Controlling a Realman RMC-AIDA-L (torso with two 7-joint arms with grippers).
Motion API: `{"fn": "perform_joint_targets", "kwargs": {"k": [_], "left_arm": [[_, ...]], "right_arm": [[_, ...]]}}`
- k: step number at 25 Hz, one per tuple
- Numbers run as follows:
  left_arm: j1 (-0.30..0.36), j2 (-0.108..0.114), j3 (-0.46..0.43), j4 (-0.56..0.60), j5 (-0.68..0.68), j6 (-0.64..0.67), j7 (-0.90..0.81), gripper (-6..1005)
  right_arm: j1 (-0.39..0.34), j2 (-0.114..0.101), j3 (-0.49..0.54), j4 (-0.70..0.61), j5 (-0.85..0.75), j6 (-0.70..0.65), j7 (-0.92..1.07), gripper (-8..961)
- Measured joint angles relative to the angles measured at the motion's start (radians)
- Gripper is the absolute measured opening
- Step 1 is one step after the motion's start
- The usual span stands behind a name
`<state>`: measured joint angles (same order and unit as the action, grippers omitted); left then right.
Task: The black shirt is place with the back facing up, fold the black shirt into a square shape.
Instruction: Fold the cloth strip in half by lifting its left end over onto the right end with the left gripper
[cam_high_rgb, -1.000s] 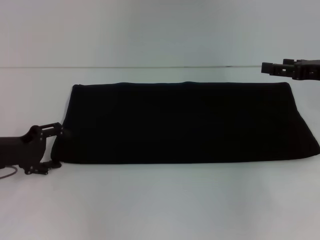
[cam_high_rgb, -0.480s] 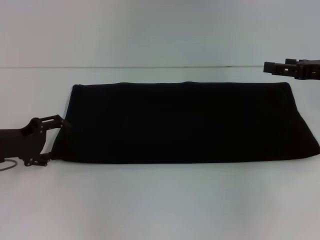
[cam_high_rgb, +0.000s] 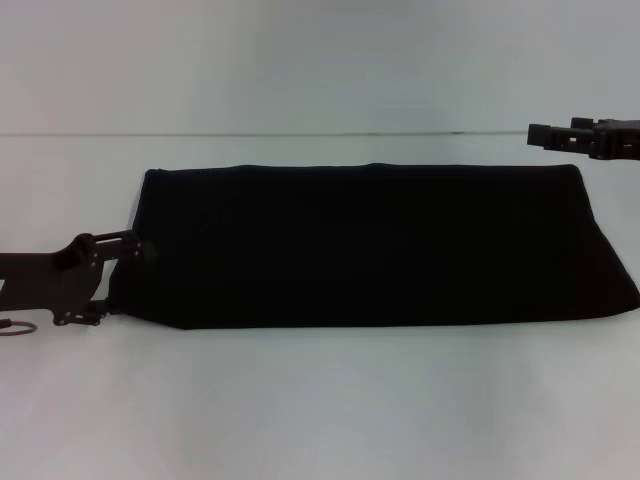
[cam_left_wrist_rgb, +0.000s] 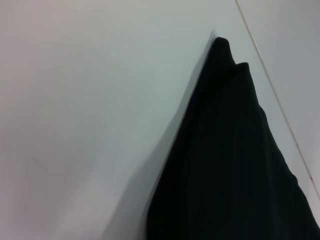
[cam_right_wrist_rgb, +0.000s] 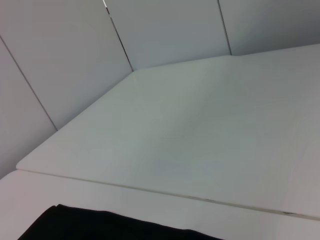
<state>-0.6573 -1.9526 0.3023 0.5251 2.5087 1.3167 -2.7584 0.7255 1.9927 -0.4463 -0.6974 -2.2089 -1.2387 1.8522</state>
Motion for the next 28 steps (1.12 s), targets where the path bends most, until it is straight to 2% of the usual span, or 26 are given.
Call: {"fn": "perform_joint_targets", "kwargs": {"k": [13, 28], "left_arm": [[-0.001, 0.001, 0.004, -0.001, 0.056, -0.004, 0.028, 828], [-0.009, 0.005, 0.002, -0.001, 0.049, -0.016, 0.042, 791]], "right_arm": [[0.0, 0.0, -0.001, -0.001, 0.0, 0.0, 0.001, 916], [0.003, 0.0, 0.0, -0.001, 0.0, 0.001, 0.001, 915]]}}
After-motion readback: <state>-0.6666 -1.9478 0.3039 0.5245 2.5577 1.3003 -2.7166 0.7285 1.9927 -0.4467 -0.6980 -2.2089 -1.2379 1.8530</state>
